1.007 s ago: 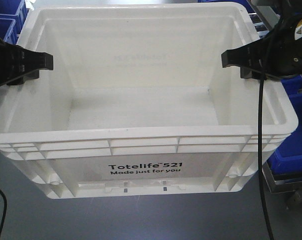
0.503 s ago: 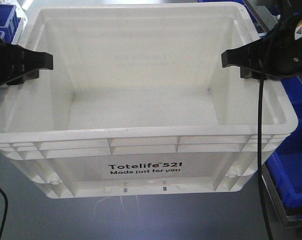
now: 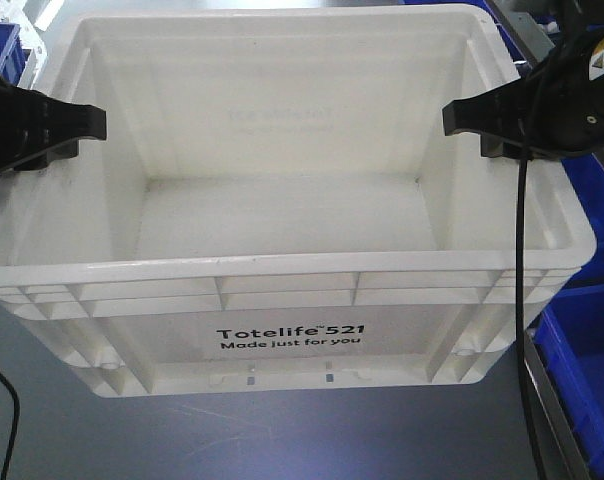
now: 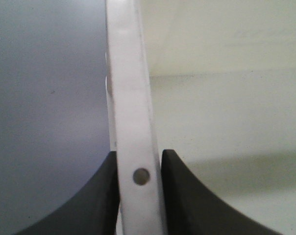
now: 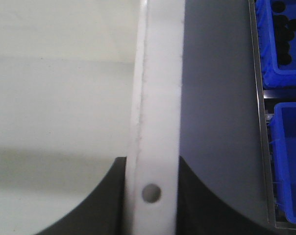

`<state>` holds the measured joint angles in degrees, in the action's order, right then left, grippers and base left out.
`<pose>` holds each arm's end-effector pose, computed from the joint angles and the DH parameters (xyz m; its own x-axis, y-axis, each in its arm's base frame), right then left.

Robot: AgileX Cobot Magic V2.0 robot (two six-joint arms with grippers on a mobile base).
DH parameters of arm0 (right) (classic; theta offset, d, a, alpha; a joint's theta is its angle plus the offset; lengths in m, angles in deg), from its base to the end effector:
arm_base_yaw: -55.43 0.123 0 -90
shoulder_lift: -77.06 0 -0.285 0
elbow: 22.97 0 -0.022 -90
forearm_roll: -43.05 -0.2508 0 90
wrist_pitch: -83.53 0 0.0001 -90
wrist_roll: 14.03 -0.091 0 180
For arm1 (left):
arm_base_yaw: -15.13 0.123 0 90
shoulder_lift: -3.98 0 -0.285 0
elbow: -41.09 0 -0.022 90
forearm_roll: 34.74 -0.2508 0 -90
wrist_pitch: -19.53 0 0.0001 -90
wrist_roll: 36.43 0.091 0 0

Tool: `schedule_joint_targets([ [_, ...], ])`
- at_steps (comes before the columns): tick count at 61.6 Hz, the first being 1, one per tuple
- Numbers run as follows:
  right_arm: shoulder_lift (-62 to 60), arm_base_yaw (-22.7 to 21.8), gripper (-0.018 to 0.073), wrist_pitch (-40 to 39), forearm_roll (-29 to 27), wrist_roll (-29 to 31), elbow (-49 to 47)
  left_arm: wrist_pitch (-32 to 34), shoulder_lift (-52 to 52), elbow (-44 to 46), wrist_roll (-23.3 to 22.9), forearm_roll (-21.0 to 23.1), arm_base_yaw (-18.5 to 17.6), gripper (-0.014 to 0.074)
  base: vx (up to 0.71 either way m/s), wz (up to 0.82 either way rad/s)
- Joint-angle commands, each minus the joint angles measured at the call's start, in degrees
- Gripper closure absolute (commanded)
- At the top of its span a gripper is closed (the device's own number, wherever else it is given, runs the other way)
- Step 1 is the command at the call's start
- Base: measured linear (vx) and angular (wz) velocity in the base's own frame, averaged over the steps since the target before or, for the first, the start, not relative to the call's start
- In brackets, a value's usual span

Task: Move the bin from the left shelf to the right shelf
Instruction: 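Keep the tote gripped in both grippers while the base turns, then carry the tote in both grippers as the base drives onward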

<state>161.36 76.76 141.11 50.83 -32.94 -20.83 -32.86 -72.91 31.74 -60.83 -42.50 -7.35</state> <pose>0.2590 0.0900 0.3711 -0.8027 -0.0424 -0.5949 -0.0977 0.9933 0.0610 0.2294 -0.0844 0.3713 -0.7562 -0.0488 -0.6525 0.0640 0.9869 -0.1480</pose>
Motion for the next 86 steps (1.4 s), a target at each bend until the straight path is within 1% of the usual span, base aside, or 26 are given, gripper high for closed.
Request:
schedule_joint_targets([
  [1,-2.6,-0.3,0.0567,-6.5,2.4,0.0,-2.4,5.3,2.0,2.3,0.6,-2.2,0.0,0.0452,0.27,-0.01],
  [42,-2.6,-0.3,0.0567,-6.5,2.4,0.0,-2.4,5.3,2.0,2.3,0.6,-2.2,0.0,0.0452,0.25,0.04],
  [86,-2.6,-0.3,0.0567,-6.5,2.4,0.0,-2.4,5.3,2.0,2.3,0.6,-2.2,0.0,0.0452,0.19,0.03],
])
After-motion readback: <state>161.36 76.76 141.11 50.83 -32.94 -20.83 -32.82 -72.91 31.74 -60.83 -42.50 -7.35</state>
